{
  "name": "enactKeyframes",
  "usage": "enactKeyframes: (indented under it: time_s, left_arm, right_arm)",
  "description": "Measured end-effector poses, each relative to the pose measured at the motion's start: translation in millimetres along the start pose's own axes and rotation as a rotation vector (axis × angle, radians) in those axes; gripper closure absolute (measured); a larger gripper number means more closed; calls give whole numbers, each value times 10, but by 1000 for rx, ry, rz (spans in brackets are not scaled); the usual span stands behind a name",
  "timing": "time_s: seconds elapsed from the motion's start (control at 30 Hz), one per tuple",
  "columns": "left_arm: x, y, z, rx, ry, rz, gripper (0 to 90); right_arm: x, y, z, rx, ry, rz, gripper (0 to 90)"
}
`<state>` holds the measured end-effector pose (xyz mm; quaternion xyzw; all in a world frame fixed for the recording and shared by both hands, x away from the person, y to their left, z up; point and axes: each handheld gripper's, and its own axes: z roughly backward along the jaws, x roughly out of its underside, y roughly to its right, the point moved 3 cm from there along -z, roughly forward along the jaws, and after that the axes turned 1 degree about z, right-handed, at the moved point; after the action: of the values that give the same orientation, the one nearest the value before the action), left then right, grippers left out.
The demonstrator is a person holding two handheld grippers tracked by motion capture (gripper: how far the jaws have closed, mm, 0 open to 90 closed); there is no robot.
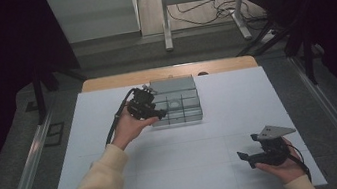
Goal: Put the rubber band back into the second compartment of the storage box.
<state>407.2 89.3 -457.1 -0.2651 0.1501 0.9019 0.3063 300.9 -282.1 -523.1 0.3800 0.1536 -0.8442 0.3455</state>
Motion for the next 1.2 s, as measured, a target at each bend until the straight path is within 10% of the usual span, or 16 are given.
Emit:
enactKeyframes:
  time_s: [0.63,1.2]
  left_arm:
    - [1134,-13,451,-14,37,48,460]
    - [1606,-109,412,-33,83,118,456]
  right_arm:
    - [-3,-12,-6,-2,2,1,157]
    - [-16,3,2,-4,14,-6,155]
